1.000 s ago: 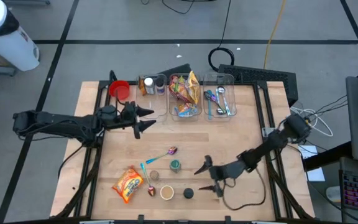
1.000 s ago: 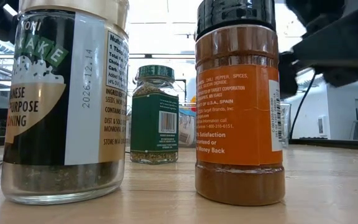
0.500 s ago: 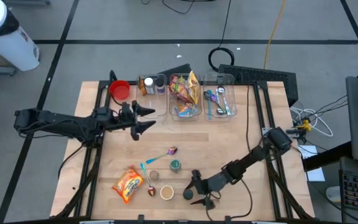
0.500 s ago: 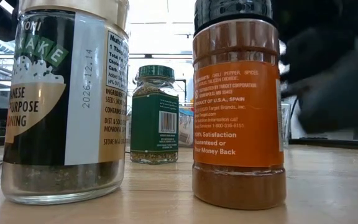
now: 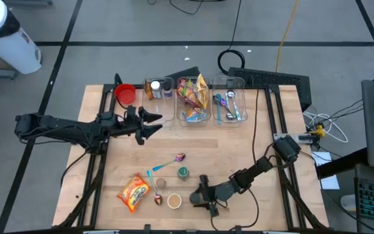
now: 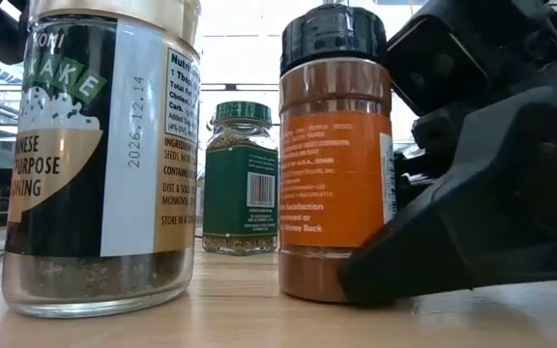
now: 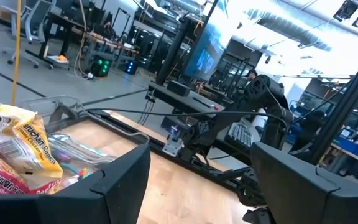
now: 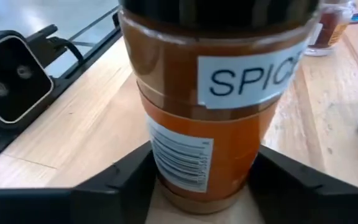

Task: Pick & Place Food Item
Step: Put the orange seasoning bottle into the left transparent bin

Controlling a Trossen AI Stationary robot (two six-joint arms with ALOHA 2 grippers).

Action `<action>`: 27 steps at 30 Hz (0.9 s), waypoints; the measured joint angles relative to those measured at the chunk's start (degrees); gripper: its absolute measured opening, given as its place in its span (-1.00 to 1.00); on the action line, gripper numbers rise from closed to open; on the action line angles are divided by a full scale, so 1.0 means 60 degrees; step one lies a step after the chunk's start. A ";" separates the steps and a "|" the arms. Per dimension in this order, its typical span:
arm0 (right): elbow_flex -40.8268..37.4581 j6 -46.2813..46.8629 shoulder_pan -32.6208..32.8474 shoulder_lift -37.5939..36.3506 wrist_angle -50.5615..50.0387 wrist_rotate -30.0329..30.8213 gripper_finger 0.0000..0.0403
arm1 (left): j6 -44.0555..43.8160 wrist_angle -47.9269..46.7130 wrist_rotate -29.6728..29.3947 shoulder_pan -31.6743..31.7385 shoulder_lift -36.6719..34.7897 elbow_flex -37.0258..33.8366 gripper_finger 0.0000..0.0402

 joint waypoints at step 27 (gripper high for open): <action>-0.0018 0.0643 -0.3135 -0.5206 -0.7293 0.0777 -0.22 | 0.2771 -1.1526 0.1329 -0.0365 0.3837 0.8408 0.28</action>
